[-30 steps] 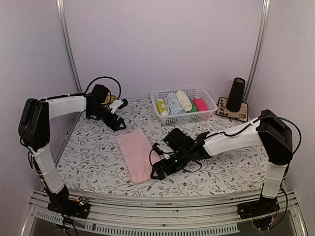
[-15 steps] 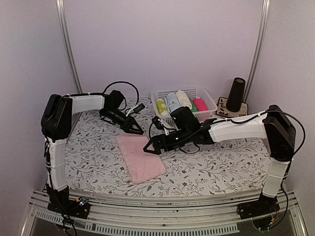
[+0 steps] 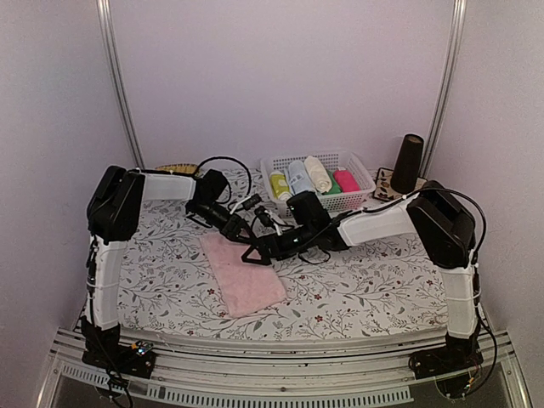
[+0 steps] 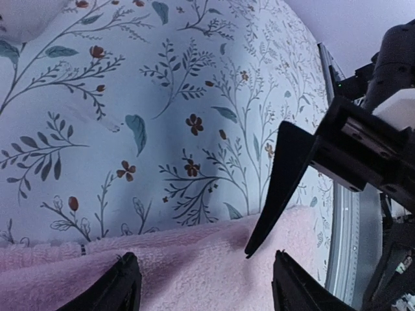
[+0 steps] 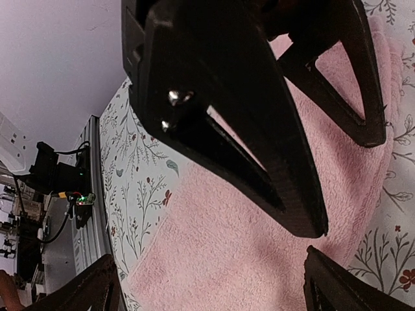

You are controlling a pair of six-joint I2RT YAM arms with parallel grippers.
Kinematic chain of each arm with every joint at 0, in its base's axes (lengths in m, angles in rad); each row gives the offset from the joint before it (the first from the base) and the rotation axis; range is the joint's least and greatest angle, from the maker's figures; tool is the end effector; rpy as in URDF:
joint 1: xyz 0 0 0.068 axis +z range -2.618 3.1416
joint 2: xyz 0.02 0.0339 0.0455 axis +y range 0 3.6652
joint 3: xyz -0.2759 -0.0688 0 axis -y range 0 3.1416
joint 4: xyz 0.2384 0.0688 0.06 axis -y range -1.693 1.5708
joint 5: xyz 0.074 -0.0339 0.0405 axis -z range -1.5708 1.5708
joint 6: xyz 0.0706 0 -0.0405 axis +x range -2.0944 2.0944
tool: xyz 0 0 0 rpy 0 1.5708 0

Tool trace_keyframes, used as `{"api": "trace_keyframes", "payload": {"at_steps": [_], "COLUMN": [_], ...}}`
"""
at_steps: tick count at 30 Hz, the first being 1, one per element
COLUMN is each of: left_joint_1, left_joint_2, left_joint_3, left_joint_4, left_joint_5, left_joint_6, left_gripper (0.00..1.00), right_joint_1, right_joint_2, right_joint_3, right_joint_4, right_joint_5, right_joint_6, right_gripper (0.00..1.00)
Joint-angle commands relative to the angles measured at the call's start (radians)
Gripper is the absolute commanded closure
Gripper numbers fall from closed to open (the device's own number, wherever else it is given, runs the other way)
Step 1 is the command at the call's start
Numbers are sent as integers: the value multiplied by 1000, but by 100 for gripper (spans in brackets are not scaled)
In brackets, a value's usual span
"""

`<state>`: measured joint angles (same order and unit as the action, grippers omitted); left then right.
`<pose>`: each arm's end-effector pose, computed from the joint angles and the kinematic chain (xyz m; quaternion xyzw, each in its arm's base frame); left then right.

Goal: Roll the towels
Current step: Rotate the towel at the center of the board.

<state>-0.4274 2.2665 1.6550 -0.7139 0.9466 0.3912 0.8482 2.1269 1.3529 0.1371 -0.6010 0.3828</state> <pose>0.3899 -0.2405 0.1257 0.4027 0.7882 -0.4543 0.1007 0.2904 0.3897 0.1455 -0.3263 0.7992 0.4641 0.1985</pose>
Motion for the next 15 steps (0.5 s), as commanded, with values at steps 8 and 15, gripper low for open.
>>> {"api": "trace_keyframes", "payload": {"at_steps": [8,15], "left_joint_1": [-1,3], "left_joint_2": [57,45], "left_joint_3": [6,8], "left_joint_4": [82,77], "left_joint_5": [-120,-86], "left_joint_6": [-59,-49], "left_gripper": [29,25], "right_joint_1": [-21,-21], "right_joint_2": [115,165], "right_joint_3": [125,147], "right_joint_4": [68,21], "right_joint_5": [-10,26], "right_joint_6": [10,19], "right_gripper": [1,1]}}
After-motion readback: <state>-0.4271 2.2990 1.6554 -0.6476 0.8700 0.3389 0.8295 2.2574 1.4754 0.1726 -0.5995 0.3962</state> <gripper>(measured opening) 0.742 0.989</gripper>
